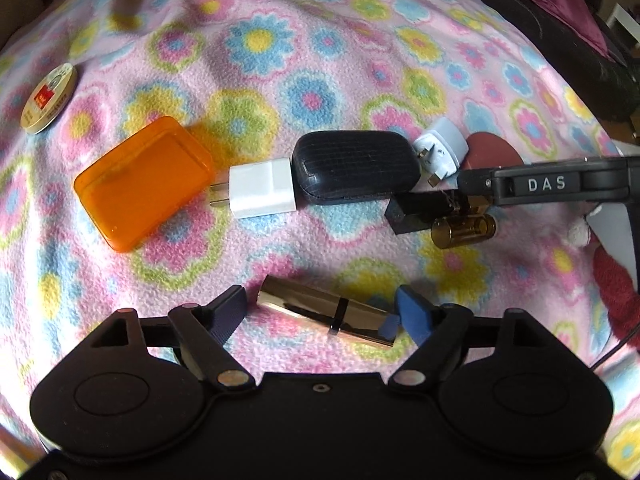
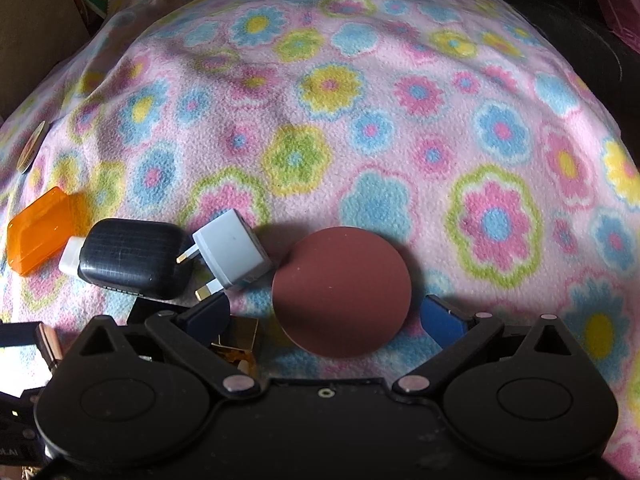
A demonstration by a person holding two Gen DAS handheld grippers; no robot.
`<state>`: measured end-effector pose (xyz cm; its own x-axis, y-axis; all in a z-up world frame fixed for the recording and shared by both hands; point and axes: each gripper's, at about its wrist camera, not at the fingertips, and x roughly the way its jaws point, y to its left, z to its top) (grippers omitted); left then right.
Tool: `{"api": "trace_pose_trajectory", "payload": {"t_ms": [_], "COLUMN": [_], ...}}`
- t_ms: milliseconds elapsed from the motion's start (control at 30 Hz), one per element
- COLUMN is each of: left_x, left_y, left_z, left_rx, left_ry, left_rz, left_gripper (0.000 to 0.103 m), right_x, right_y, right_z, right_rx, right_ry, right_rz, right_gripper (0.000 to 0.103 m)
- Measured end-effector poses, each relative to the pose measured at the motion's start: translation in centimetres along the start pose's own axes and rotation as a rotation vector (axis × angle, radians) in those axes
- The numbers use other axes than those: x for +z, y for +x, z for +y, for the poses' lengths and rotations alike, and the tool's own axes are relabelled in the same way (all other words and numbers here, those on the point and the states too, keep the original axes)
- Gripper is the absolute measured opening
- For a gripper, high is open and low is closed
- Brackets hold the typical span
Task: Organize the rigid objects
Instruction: 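Lift the lipstick and brown compact and carry both toward the basket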
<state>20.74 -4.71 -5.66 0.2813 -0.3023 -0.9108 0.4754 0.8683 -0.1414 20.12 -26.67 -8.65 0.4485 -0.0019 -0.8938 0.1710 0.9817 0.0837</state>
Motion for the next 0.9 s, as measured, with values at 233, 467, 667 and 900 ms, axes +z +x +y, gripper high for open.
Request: {"api": "trace_pose_trajectory", "payload": {"t_ms": [233, 467, 667, 900], "left_x": [-0.1, -0.2, 0.2, -0.4], "left_y": [-0.1, 0.5, 0.9, 0.6], "left_z": [-0.5, -0.1, -0.2, -0.2], "left_rx": [-0.018, -0.026, -0.035, -0.041], "left_ry": [0.101, 0.144, 0.157, 0.142], "left_rz": [-0.006, -0.006, -0.014, -0.029], "left_gripper": [0.079, 0.086, 0.086, 0.089], "right_x": [0.1, 0.2, 0.4, -0.1], "right_y": [0.1, 0.3, 0.6, 1.0], "right_z": [0.5, -0.9, -0.6, 0.8], "right_rx": [0.016, -0.015, -0.049, -0.114], "right_ry": [-0.027, 0.022, -0.001, -0.12], "right_rz": [-0.003, 0.002, -0.017, -0.019], "right_gripper": [0.102, 0.101, 0.098, 0.088]}}
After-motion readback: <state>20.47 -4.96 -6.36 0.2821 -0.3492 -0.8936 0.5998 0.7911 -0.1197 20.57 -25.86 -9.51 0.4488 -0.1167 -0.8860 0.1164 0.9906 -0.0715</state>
